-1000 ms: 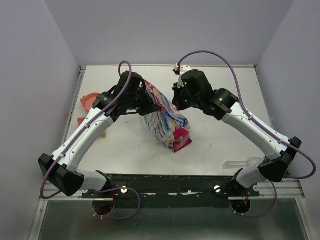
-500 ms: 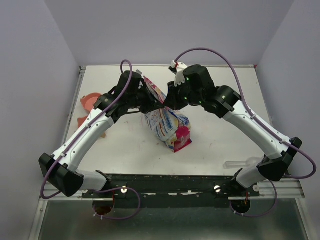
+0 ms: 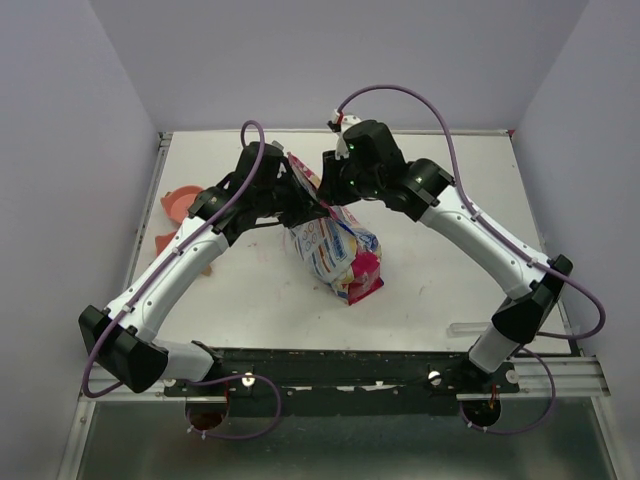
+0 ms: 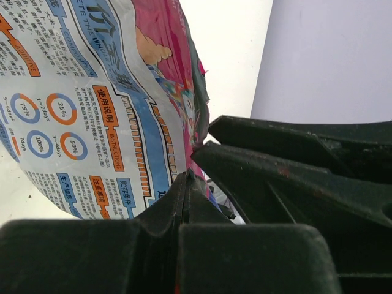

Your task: Serve the pet food

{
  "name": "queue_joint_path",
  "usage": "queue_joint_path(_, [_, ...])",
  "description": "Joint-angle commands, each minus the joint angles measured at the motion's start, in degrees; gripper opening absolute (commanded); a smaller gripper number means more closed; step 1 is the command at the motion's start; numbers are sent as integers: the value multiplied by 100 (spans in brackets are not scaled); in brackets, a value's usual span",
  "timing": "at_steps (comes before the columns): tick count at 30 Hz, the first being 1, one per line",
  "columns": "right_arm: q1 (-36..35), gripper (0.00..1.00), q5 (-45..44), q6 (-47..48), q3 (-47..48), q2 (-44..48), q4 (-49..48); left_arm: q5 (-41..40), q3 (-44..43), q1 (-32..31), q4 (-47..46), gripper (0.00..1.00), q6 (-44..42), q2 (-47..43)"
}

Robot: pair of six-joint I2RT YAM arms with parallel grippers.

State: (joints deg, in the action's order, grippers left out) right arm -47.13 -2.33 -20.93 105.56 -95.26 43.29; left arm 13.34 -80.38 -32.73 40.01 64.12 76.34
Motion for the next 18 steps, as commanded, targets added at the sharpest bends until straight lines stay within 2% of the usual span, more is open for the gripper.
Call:
queue_joint_path(1, [29, 32, -418, 115, 368, -124, 13, 46, 119, 21, 227, 0, -22, -66])
queue_joint_path(7, [38, 33, -453, 256, 650, -326, 92, 46, 136, 12, 218, 0, -5, -57])
queue_joint_path(18, [38, 32, -189, 326, 448, -405, -92, 81, 75, 21, 218, 0, -13, 13])
